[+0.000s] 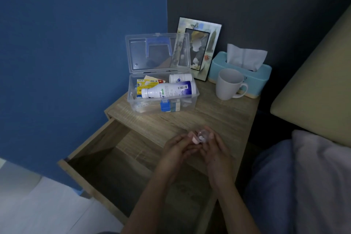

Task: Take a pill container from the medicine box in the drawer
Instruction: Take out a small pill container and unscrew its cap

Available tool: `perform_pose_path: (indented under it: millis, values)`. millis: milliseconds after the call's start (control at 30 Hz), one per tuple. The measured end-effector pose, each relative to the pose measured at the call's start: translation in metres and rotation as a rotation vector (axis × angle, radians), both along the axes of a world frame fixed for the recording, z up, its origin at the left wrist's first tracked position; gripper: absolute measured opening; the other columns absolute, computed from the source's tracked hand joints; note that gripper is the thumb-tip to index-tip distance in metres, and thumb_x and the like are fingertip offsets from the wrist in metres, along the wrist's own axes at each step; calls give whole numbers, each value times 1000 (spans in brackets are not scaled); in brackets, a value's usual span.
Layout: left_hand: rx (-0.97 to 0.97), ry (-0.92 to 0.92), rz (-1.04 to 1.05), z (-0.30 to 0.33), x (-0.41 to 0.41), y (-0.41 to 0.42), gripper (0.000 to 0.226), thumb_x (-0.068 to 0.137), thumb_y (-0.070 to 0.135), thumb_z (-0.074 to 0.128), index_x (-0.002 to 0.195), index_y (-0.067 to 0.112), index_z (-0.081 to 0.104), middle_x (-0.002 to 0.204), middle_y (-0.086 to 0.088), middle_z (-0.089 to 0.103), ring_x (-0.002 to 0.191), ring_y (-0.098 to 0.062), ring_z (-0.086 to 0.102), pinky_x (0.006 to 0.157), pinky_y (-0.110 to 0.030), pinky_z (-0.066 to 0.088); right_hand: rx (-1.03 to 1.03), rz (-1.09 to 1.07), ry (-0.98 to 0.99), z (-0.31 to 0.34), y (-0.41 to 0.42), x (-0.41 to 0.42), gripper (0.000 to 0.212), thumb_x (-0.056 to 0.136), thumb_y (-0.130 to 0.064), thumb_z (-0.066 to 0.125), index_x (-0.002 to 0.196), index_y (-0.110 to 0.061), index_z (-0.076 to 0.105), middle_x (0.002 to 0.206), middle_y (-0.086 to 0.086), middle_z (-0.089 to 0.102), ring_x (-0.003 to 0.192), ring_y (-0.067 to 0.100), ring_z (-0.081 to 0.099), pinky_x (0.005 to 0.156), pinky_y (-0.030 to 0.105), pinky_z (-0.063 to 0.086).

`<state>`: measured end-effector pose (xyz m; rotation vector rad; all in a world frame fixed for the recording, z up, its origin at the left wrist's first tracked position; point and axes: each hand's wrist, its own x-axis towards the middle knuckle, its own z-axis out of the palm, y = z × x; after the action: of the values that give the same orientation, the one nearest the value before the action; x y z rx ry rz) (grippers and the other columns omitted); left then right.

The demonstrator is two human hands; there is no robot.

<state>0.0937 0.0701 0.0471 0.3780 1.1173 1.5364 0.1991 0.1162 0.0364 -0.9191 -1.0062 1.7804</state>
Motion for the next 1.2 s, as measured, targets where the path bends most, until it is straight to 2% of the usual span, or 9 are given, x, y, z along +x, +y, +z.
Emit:
perform_pose_path:
  millis: [367,467,600,767,833,900,967,1067,1200]
  values:
    - [56,-40,27,-4,-7,-3,42,63,10,76,103,0,66,98,-15,72,96,-21,68,88,-26,55,-86,39,116,-4,18,18,36,67,-12,74,103,-12,68,98,10,76,97,22,72,76,24,58]
    - [-49,156,52,-5,-6,0,36,73,-2,73,108,8,68,107,-13,72,99,-18,67,93,-28,51,-26,68,-112,-5,17,22,43,72,-21,74,114,-16,67,105,-4,75,100,9,70,79,21,56]
    - [-66,370,35,-9,-11,2,38,72,-4,75,105,14,70,89,11,76,84,4,70,71,-10,53,186,67,-362,-6,19,30,22,80,-23,72,102,-26,72,102,-18,72,92,-6,66,68,10,51]
    - [-35,832,22,-17,-14,8,40,71,0,78,108,12,68,106,-1,71,99,-10,66,90,-22,52,312,76,-521,-12,26,34,25,82,-19,70,106,-28,69,107,-18,70,102,-9,62,87,15,51]
    - [-16,1070,-18,-23,-15,12,38,73,8,77,109,17,69,112,0,70,113,-11,60,101,-18,42,412,87,-659,-16,29,32,32,85,-23,67,116,-29,65,125,-18,60,117,-7,54,97,12,41]
    - [-13,1219,-63,-29,-15,16,39,74,13,76,111,19,69,119,0,69,130,-7,44,114,-13,16,548,116,-828,-19,32,32,38,86,-26,65,124,-31,60,137,-19,43,130,-2,37,108,21,31]
    - [-17,1310,-91,-34,-14,20,39,75,18,75,113,22,67,124,3,67,136,-8,33,116,-28,3,619,122,-894,-22,34,34,41,86,-27,65,126,-30,59,135,-21,38,133,0,30,119,37,19]
    - [-22,1383,-97,-37,-16,23,37,75,23,75,111,23,68,123,3,67,137,-18,38,119,-45,14,604,120,-933,-25,37,36,40,86,-29,65,125,-27,60,141,-7,50,136,11,40,120,45,17]
    - [5,1452,-50,-37,-18,24,37,70,25,77,106,18,70,117,-3,65,120,-24,51,104,-40,39,633,94,-898,-26,36,36,37,84,-25,68,120,-23,64,133,-14,52,132,10,43,119,41,19]
